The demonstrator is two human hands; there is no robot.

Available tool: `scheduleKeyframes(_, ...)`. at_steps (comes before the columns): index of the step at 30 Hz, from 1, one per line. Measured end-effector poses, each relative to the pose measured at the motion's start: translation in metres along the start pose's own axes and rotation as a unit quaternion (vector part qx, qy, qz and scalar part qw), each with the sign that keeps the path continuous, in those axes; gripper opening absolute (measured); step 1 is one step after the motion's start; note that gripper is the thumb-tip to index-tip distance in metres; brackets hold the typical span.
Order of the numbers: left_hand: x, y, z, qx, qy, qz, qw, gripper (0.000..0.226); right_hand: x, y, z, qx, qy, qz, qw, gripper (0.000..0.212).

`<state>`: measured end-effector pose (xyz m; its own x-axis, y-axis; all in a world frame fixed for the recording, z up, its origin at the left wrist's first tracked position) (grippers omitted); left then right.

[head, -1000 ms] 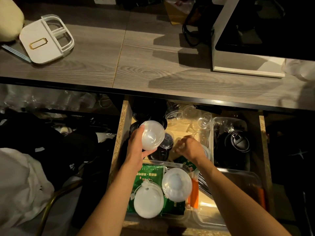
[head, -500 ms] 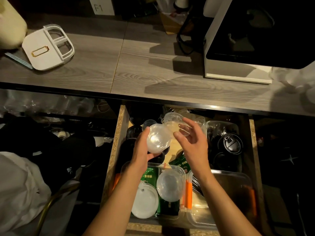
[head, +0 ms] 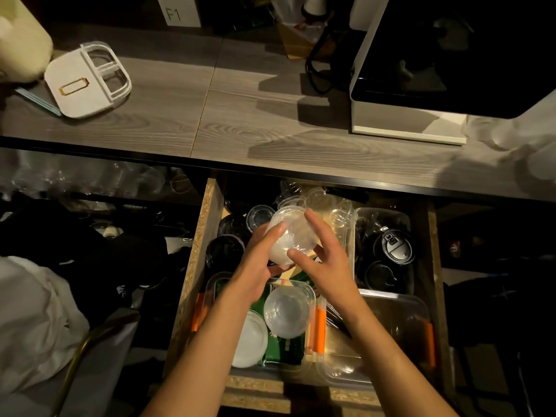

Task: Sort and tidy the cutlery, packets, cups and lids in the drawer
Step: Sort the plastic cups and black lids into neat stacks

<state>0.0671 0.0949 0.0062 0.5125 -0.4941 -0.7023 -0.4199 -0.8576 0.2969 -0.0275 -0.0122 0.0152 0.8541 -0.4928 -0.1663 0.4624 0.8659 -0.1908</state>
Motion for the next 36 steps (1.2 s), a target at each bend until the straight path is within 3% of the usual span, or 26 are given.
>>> scheduleKeyframes(2,-0.004,0.005,0.001,-0.009,0.007,-0.006,1.000,0.042,-0.002,-0.010,0.008,0.064,0.002,0.005,0.998,0.067)
scheduleKeyframes(6,-0.014,0.022,0.011,0.007,0.024,0.011,1.000,0.080,-0.006,-0.023,0.023,0.148,0.086,-0.033,0.985,0.056)
scheduleKeyframes(8,-0.024,0.035,0.016,0.025,0.035,0.017,0.999,0.086,-0.012,-0.030,0.028,0.207,0.136,-0.035,0.968,0.044)
scheduleKeyframes(15,-0.064,0.075,0.035,0.059,0.030,0.074,0.995,0.054,-0.054,-0.071,0.022,0.300,0.238,-0.018,0.924,0.055)
scheduleKeyframes(20,-0.078,0.096,0.061,0.054,0.018,0.104,0.993,0.034,-0.082,-0.092,0.012,0.271,0.206,-0.048,0.939,0.045)
scheduleKeyframes(25,-0.077,0.109,0.096,0.068,-0.020,0.114,0.991,0.065,-0.111,-0.111,-0.009,0.203,0.153,-0.062,0.965,0.043)
scheduleKeyframes(27,-0.073,0.112,0.114,0.092,-0.048,0.059,0.993,0.071,-0.118,-0.112,-0.028,0.168,0.187,-0.075,0.965,0.039)
scheduleKeyframes(30,-0.065,0.110,0.144,0.100,-0.086,-0.033,0.991,0.061,-0.126,-0.107,-0.068,0.158,0.289,-0.079,0.941,0.034)
scheduleKeyframes(36,-0.042,0.102,0.191,0.111,-0.144,-0.061,0.981,0.036,-0.132,-0.106,-0.119,0.054,0.374,-0.014,0.926,0.048)
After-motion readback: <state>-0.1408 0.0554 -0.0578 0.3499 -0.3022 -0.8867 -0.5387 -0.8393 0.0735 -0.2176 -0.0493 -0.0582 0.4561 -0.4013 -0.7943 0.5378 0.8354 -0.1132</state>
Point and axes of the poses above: each hand's wrist, its own x-axis towards the middle knuckle, its own y-axis out of the palm, z = x × y, the point moved 1 cm from there along x, towards the middle knuckle, and after that the axes turned 2 degrees about -y, right-handed, at the moved point
